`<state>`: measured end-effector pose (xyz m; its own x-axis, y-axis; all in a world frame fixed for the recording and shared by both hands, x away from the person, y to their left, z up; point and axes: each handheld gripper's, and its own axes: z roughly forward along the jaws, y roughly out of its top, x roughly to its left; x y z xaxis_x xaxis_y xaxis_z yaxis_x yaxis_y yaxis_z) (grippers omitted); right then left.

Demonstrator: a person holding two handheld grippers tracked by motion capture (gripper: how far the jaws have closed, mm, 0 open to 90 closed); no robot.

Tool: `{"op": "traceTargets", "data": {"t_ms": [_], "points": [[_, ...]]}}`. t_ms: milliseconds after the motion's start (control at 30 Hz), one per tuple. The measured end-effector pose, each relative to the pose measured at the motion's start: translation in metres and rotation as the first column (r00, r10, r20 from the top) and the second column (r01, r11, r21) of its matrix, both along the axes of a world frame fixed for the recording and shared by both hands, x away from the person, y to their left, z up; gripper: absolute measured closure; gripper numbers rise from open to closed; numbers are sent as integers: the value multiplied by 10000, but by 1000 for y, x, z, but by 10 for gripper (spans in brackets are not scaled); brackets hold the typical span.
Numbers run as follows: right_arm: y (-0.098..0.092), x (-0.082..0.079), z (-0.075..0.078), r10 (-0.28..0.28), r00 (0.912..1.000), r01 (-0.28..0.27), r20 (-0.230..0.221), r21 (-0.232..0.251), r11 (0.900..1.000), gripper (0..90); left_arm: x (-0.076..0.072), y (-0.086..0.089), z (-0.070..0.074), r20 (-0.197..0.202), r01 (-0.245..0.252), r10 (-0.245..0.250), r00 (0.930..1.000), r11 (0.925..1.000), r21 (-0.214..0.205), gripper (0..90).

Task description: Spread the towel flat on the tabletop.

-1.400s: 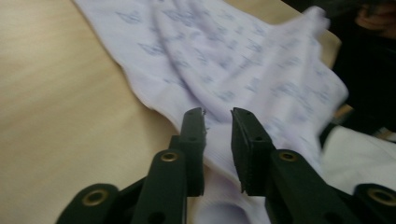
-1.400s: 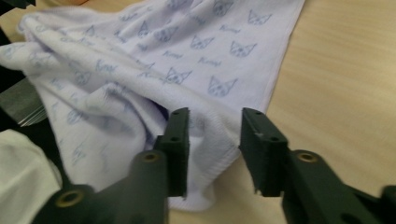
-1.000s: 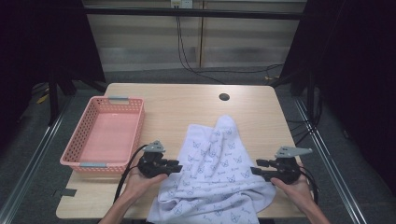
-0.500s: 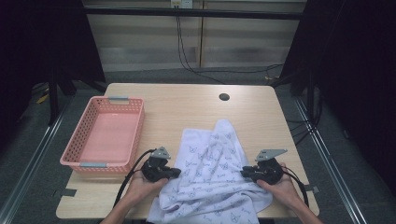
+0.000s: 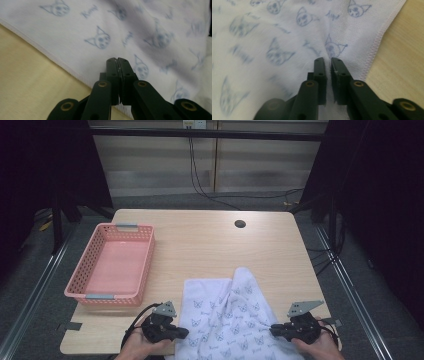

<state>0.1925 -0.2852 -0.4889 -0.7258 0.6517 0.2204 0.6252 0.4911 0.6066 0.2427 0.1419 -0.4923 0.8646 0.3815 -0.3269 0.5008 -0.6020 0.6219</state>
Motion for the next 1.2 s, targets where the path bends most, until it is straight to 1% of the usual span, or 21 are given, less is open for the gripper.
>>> {"op": "traceTargets", "data": {"t_ms": [33, 67, 100, 133, 167, 233, 267, 333, 433, 467, 500, 633, 667, 733, 800, 867, 933, 1033, 1133, 1167, 1200], "points": [[-1, 2, 2, -126, 9997, 123, 190, 177, 9998, 722, 3, 0, 0, 48, 11, -10, 10000, 10000, -99, 867], [-1, 4, 3, -186, 9993, 177, 316, 296, 9994, 689, 8, -1, 2, 187, -144, 148, 9997, 9996, -237, 855], [-2, 8, 6, -274, 9982, 250, 541, 445, 9987, 657, 14, -1, 4, 149, -383, 390, 9991, 9980, -496, 843], [-3, 12, 9, -391, 9959, 343, 811, 587, 9977, 638, 21, -1, 5, 185, -608, 625, 9979, 9948, -813, 841], [-4, 19, 11, -604, 9931, 533, 1003, 720, 9960, 627, 28, -2, 7, 337, -878, 913, 9953, 9916, -950, 831], [-2, 35, 13, -963, 9858, 855, 1377, 822, 9929, 609, 42, -5, 9, 328, -1264, 1317, 9907, 9832, -1314, 803], [0, 44, 14, -1054, 9830, 946, 1504, 772, 9925, 602, 50, -9, 10, 588, -1444, 1524, 9866, 9820, -1216, 793], [5, 64, 14, -1110, 9789, 1009, 1717, 665, 9927, 591, 59, -12, 8, 553, -1570, 1652, 9847, 9789, -1305, 768], [18, 94, 12, -1162, 9743, 1068, 1929, 583, 9926, 560, 71, -18, 2, 758, -1771, 1847, 9799, 9794, -975, 735], [23, 103, 10, -1168, 9742, 1079, 1932, 558, 9926, 557, 73, -19, 0, 694, -1762, 1830, 9807, 9799, -931, 734], [27, 111, 7, -1163, 9739, 1081, 1948, 521, 9928, 547, 75, -18, -2, 564, -1760, 1814, 9818, 9803, -900, 734], [41, 135, -5, -1253, 9727, 1237, 1953, 204, 9921, 520, 72, -14, -7, 623, -1812, 1858, 9806, 9808, -723, 731], [43, 138, -8, -1254, 9744, 1247, 1867, 158, 9921, 518, 70, -14, -8, 708, -1795, 1830, 9806, 9823, -531, 725], [46, 138, -14, -1130, 9761, 1171, 1856, -115, 9931, 576, 68, -14, -9, 882, -1797, 1832, 9791, 9826, -459, 715], [45, 133, -12, -1213, 9748, 1312, 1873, -413, 9905, 767, 67, -15, -9, 1004, -1821, 1856, 9775, 9823, -428, 717], [39, 127, -10, -1183, 9729, 1353, 1989, -740, 9880, 836, 67, -15, -8, 1196, -1796, 1820, 9760, 9833, -306, 719], [24, 116, -11, -1507, 9728, 1610, 1761, -458, 9859, 849, 68, -15, -8, 1282, -1862, 1884, 9737, 9821, -292, 723], [-4, 94, -9, -2148, 9624, 2276, 1664, -619, 9718, 850, 74, -15, -9, 1272, -1982, 2006, 9714, 9797, -315, 725], [-31, 70, -7, -2642, 9519, 2770, 1553, -669, 9585, 839, 81, -15, -9, 1398, -2337, 2358, 9617, 9718, -310, 734], [-35, 67, -7, -2662, 9516, 2780, 1536, -608, 9586, 830, 84, -15, -10, 1408, -2345, 2377, 9611, 9713, -391, 734], [-42, 60, -7, -2847, 9482, 2949, 1409, -572, 9538, 829, 86, -15, -11, 1398, -2386, 2426, 9600, 9701, -454, 736]]}}
